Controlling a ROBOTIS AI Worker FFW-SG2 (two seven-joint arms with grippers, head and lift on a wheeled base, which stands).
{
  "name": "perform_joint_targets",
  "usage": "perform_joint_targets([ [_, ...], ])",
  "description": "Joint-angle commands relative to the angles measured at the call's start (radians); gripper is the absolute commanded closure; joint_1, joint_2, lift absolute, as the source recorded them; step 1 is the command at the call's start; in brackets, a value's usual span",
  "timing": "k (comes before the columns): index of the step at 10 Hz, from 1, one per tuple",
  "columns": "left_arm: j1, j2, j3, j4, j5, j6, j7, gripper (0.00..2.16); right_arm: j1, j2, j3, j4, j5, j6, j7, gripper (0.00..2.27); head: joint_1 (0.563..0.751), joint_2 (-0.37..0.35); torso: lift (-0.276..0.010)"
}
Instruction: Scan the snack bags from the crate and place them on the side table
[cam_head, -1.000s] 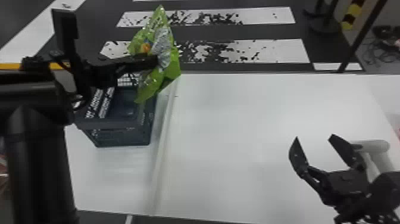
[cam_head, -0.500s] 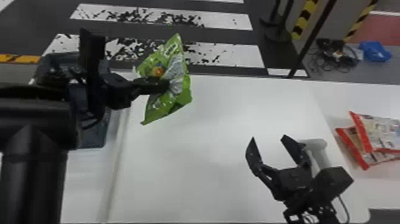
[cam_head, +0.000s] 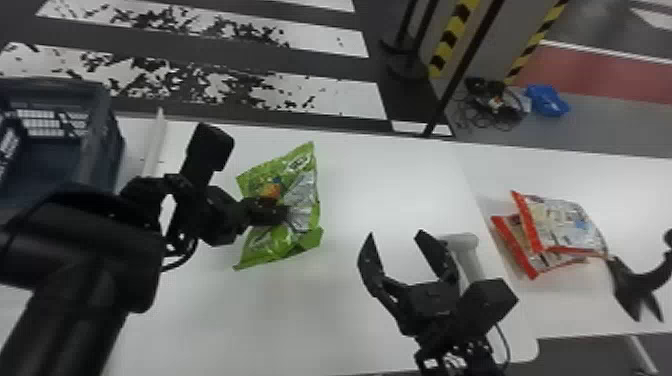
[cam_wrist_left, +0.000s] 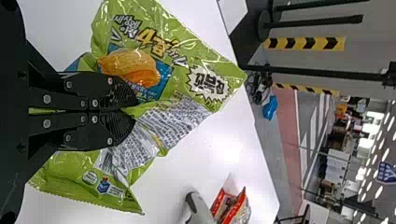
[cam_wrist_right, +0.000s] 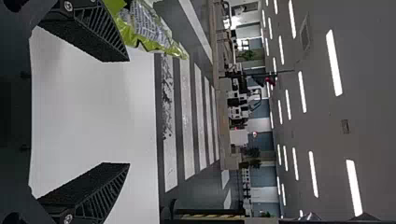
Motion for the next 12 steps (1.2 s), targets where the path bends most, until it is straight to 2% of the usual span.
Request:
perform_joint_targets([
  [1,0.002,-0.004,-0.066,0.037,0.015,-0.024,0.014,2.13,0.003,-0.001,-0.003,-0.002,-0.003,0.000,-0.003,0.08,0.695,-0.269,-0.094],
  [2,0.011,-0.004,-0.083,0.039,0.060,-0.027,0.032,1.75,0.005,-0.001,-0.008,0.000,-0.015,0.000,-0.003,0.08,0.695,-0.304,-0.094],
  [3,0.026,-0.004,-0.081,0.037,0.092,-0.048,0.042,0.45,0.005,-0.001,-0.008,0.000,-0.015,0.000,-0.003,0.08,0.695,-0.331,-0.094],
  [4,0.034,-0.004,-0.083,0.030,0.090,-0.048,0.063,0.00,0.005,-0.001,-0.008,0.000,-0.015,0.000,-0.003,0.08,0.695,-0.349,-0.094],
  [6,0.054,-0.004,-0.063,0.022,0.112,-0.073,0.085,0.03,0.005,-0.001,-0.008,0.000,-0.015,0.000,-0.003,0.08,0.695,-0.350,-0.094],
  [8,0.066,-0.004,-0.048,0.007,0.118,-0.076,0.085,0.03,0.005,-0.001,-0.008,0.000,-0.017,0.000,-0.003,0.08,0.695,-0.348,-0.094],
  [9,0.080,-0.004,-0.034,-0.019,0.141,-0.076,0.085,0.03,0.005,-0.001,-0.008,0.000,-0.018,0.000,-0.003,0.08,0.695,-0.346,-0.094],
  [10,0.101,-0.004,-0.014,-0.062,0.143,-0.076,0.083,0.03,0.005,-0.001,-0.008,0.000,-0.018,0.000,-0.003,0.08,0.695,-0.343,-0.094],
  [12,0.167,-0.004,0.061,-0.168,0.169,-0.091,0.086,0.03,0.005,-0.001,-0.008,0.000,-0.018,-0.004,-0.003,0.08,0.695,-0.331,-0.094],
])
